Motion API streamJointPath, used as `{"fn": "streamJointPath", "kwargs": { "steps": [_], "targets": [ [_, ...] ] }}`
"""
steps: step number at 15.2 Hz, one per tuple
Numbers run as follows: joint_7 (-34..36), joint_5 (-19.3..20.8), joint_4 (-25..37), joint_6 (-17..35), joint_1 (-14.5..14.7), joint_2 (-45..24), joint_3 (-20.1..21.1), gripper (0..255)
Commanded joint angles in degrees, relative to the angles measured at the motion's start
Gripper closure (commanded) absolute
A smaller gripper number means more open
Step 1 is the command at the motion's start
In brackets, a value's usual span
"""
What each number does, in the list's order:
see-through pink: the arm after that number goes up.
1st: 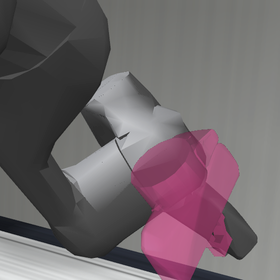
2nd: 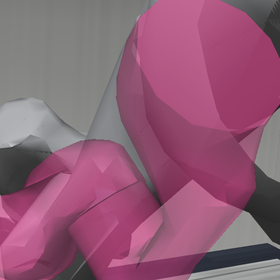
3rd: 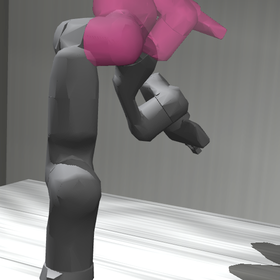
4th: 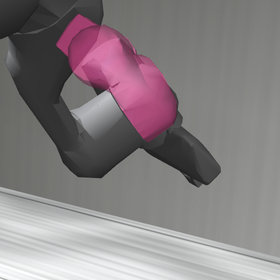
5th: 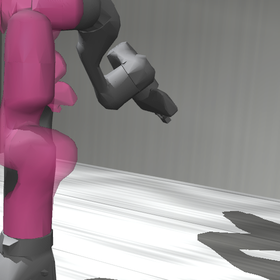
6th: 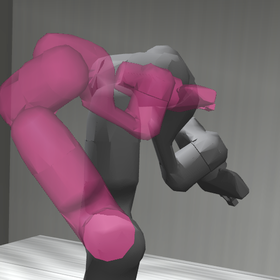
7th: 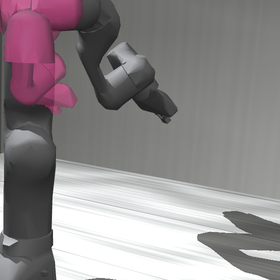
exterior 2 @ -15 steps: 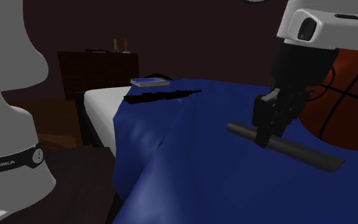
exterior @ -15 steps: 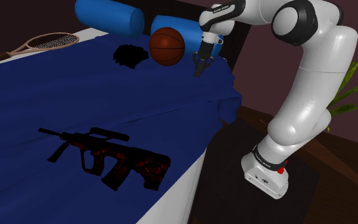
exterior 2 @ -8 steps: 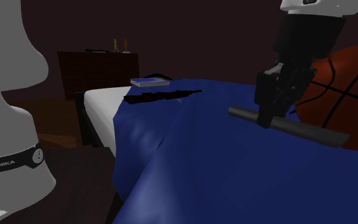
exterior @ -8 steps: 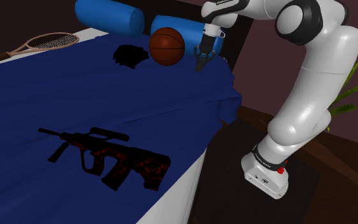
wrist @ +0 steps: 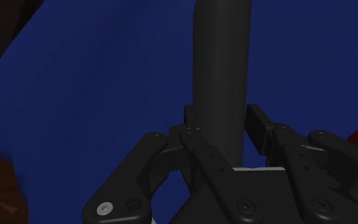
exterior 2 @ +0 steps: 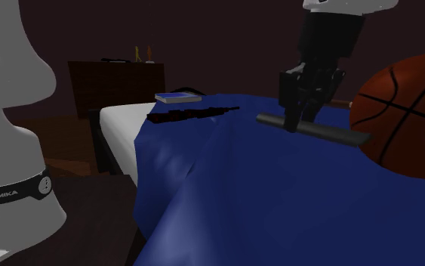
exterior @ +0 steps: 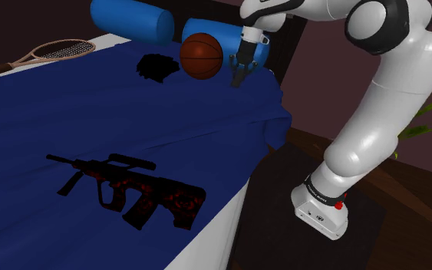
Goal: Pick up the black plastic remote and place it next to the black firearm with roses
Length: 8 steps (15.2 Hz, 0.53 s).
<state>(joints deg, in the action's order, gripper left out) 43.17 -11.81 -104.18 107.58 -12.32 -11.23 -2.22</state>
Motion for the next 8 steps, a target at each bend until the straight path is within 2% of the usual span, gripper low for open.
{"fn": "streamJointPath", "kwargs": {
  "steps": [1,8],
  "targets": [
    [2.1,-0.2,-3.3,1.4,1.4,2.4,0.9,255],
    [9.7,-1.1,-12.2,5.3,6.1,8.9,4.9,255]
  ]
}}
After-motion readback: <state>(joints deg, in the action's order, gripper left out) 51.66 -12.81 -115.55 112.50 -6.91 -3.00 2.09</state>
